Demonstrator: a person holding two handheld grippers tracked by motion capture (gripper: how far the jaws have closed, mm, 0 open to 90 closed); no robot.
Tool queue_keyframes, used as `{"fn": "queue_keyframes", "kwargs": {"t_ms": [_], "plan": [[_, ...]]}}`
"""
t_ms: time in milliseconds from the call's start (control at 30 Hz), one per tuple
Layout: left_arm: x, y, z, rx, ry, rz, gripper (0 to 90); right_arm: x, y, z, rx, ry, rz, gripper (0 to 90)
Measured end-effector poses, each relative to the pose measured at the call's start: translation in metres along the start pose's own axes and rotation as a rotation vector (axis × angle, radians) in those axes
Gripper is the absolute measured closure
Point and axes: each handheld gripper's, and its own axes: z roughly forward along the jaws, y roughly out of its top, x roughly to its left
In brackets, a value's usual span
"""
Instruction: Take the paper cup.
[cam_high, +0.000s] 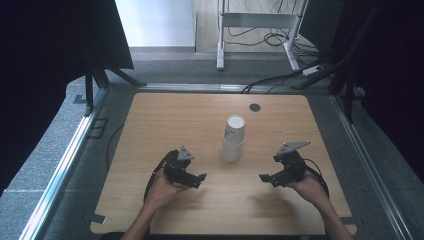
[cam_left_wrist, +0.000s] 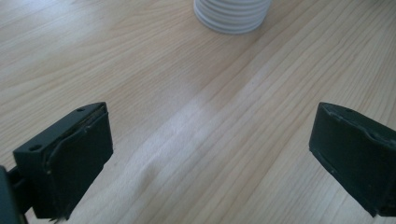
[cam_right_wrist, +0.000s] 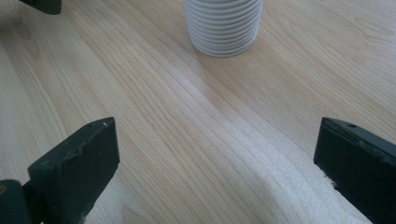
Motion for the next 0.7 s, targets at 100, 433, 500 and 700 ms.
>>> {"fn": "queue_keyframes", "kwargs": {"t_ms": [100,433,500,700], "plan": [[0.001,0.005,0.002,-0.007,-0.005,0.003,0.0,-0.001,0.006,0.000,0.006,0.001,0.002,2.1],[-0.001,0.022,0.009,-0.019,-0.007,0.033,0.6,-0.005,0.023,-0.005,0.007,-0.001,-0.016,3.2],[-0.001,0.025,0.011,-0.023,-0.001,0.041,1.2,-0.005,0.024,-0.005,0.010,0.002,-0.019,3.2],[-0.001,0.033,0.015,-0.037,0.001,0.055,2.6,-0.008,0.035,-0.005,0.040,0.005,-0.024,3.2]]}}
